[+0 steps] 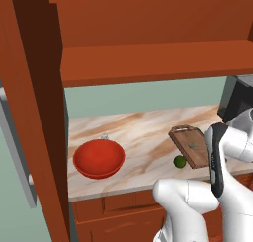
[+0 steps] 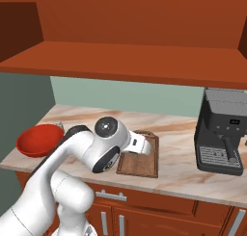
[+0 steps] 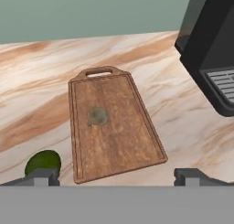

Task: Open the cabinet. Place the bowl and condiment on the counter. Then place the lime and garlic on the cutting board.

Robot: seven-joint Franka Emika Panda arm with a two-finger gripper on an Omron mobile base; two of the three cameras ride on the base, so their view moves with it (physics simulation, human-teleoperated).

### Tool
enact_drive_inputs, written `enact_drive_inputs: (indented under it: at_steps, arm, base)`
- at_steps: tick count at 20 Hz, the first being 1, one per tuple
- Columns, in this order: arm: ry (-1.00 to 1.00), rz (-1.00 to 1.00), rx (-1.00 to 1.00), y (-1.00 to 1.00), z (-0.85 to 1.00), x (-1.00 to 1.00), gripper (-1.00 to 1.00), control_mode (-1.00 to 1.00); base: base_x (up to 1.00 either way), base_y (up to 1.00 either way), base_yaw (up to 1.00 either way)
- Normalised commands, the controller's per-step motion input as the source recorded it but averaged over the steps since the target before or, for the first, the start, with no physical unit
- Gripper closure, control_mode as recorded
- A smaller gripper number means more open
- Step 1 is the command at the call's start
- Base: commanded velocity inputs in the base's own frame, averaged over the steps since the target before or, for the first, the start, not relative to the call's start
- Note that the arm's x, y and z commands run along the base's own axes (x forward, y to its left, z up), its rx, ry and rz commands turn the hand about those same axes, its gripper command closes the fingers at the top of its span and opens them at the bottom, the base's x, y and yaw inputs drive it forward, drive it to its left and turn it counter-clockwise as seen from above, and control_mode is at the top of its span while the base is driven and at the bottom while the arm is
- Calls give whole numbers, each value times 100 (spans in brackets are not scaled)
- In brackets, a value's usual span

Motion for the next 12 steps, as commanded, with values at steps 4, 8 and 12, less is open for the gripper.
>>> enact_drive_inputs:
  at_steps: [4, 8, 12]
  arm:
    - [1, -2, 7, 21, 2, -22, -100, -100]
    - [5, -2, 5, 31, 0, -13, -100, -100]
    - [10, -3, 1, 36, 0, -2, -100, -100]
  base:
    - [0, 0, 0]
    - [0, 0, 0]
    - [0, 0, 0]
